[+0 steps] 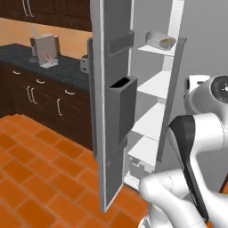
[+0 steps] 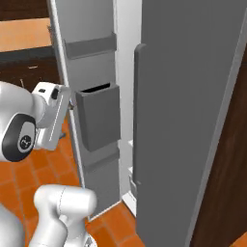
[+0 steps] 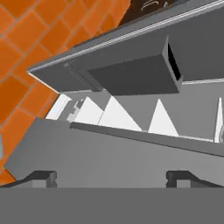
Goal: Take the meat container that has the steak and place it on the second highest rack of the freezer. Then take the vegetable container that has the potato and mushroom and place it on the highest rack of the freezer.
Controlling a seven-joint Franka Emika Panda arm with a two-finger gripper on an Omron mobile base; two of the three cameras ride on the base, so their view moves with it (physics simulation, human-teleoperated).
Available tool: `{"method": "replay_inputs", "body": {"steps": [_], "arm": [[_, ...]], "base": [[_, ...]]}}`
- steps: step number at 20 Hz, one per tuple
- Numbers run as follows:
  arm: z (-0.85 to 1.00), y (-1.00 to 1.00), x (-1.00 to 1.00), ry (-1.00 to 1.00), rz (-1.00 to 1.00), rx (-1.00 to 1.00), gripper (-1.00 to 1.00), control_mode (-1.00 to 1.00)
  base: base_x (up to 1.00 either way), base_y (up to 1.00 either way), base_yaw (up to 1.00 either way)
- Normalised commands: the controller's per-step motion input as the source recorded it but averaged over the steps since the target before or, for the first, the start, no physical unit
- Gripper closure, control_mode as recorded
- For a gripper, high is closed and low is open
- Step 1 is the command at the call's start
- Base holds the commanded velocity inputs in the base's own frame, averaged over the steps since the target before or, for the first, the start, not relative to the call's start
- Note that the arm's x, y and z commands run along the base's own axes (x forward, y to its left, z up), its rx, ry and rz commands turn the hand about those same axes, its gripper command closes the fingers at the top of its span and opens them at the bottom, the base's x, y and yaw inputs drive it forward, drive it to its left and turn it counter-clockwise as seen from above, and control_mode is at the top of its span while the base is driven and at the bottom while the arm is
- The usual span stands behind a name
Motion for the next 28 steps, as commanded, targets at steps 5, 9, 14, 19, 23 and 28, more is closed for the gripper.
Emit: {"method": "replay_inputs", "body": {"steps": [5, 9, 14, 19, 23, 28], "arm": [[0.0, 0.0, 0.0, 0.0, 0.0, 0.0, -1.0, 1.0], [0.0, 0.0, 0.0, 0.0, 0.0, 0.0, -1.0, 1.0], [0.0, 0.0, 0.0, 0.0, 0.0, 0.0, -1.0, 1.0], [0.0, 0.0, 0.0, 0.0, 0.0, 0.0, -1.0, 1.0], [0.0, 0.0, 0.0, 0.0, 0.0, 0.0, -1.0, 1.0], [0.0, 0.0, 0.0, 0.0, 0.0, 0.0, -1.0, 1.0]], "base": [[-0.8, 0.12, 0.66], [0.03, 0.56, 0.57], [0.92, 0.51, 0.31], [1.0, 0.47, 0.25], [1.0, 0.45, 0.2], [1.0, 0.39, 0.16]]}}
